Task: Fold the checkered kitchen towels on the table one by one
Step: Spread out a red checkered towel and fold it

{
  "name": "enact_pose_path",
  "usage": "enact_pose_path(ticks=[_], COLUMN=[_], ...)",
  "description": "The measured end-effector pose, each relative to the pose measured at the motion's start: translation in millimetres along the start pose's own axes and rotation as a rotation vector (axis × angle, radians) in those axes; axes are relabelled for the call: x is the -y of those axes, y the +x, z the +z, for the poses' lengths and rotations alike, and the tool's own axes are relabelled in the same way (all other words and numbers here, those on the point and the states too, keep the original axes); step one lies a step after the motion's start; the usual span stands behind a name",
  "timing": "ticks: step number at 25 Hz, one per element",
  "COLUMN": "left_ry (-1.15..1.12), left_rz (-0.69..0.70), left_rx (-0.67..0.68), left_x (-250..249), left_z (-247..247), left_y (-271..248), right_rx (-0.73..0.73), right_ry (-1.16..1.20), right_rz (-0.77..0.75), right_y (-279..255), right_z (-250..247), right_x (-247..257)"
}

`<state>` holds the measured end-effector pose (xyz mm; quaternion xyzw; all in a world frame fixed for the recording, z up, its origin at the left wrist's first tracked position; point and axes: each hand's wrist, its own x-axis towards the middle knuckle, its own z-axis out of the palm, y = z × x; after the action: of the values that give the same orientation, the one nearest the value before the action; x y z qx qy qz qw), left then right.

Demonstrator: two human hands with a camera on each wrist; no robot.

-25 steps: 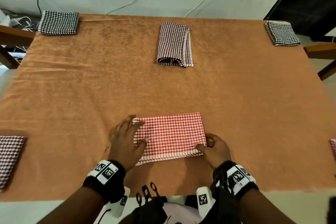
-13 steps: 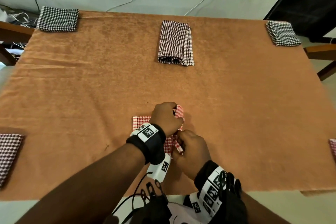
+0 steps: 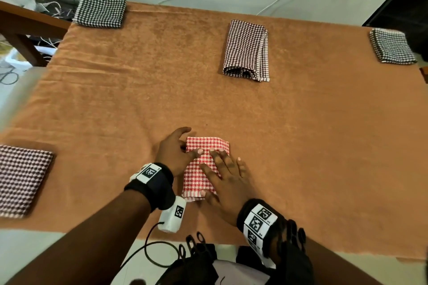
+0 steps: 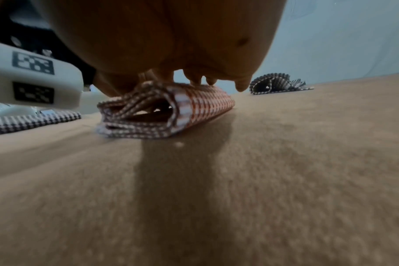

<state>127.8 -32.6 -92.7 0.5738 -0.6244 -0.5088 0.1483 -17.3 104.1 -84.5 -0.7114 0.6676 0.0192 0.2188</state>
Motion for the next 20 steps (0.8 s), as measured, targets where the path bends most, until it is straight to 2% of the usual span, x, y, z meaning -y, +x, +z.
enact_pose_path(ticks=[4,8,12,15,16,18,20], left_ry=[0.025,0.148,0.093,0.131,0.19,0.405,0.658], left_rz=[-0.01,0.014,-0.006,0.023,0.08,0.321,0.53], left_rx=[-0.009,0.014,-0.046,-0.072,-0.099,-0.138,-0.016], left_x=[11.5,35.5,36.6,30.1,26.8,17.5,7.8], left_z=[-1.2,-3.6,-3.2,-3.9,-4.0,-2.4,4.2], left_y=[-14.3,-39.0,-50.4,-51.3,-53.1,-58.1,-58.1], right_rx=[0.052,0.063,0.087,0.095,0.088,0.042,-0.01], right_ry=[-0.01,-0.022,-0.012,0.005,0.012,0.022,0.007], right_rz=[0.036,0.054,0.071,0.088,0.095,0.127,0.151], right_y=[6.9,12.0,15.2,14.6,13.2,11.2,14.9], right_z=[15.6,23.0,24.9,23.6,20.8,11.3,2.7], right_x=[-3.7,0.5,3.2,5.8,6.2,4.9,-2.0])
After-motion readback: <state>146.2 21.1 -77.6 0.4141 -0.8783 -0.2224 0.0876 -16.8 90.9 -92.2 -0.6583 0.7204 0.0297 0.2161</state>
